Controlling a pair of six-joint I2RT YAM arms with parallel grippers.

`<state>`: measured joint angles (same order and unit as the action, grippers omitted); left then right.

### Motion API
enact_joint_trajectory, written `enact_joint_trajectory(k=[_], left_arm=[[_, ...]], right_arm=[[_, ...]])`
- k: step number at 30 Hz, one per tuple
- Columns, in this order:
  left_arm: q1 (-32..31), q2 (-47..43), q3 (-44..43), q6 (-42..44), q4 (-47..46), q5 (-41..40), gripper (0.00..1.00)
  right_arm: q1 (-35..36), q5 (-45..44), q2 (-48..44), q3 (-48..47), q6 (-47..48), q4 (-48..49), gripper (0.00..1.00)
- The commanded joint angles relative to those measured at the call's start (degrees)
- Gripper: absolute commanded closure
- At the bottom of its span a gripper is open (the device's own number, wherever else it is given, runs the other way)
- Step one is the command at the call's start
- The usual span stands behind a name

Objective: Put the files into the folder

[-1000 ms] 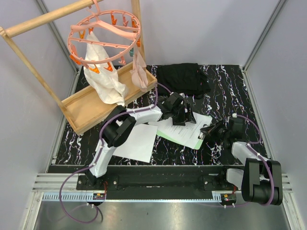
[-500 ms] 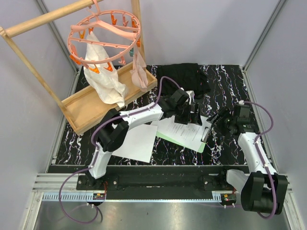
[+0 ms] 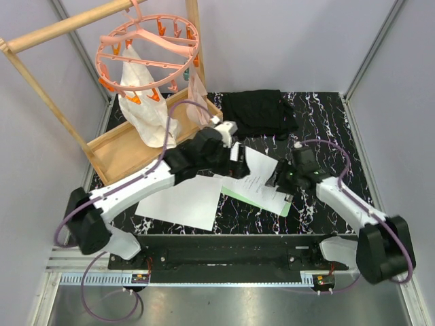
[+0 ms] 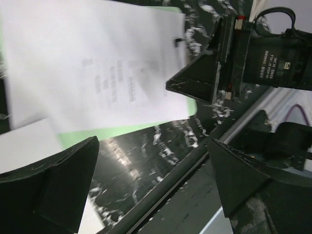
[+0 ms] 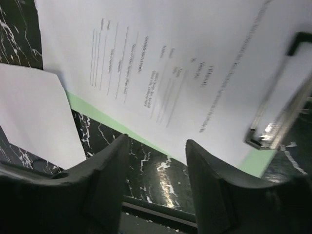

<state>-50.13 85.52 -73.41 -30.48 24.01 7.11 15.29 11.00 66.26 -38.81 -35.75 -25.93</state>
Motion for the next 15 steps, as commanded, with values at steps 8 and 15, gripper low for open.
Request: enact_joint_trajectory(k=[8,15], left_arm=[[7.2,-11.2,20.8,-4.9,1.7,-14.1,0.01],[7.2,-3.7,20.5,-6.9,2.2,-15.3,0.01]], right_arm=[[11.4,-9.5,17.4,-4.4,-8.6,8.4,0.62],[4.3,-13.4,15.1,1.2,-7.6,4.6,0.60]])
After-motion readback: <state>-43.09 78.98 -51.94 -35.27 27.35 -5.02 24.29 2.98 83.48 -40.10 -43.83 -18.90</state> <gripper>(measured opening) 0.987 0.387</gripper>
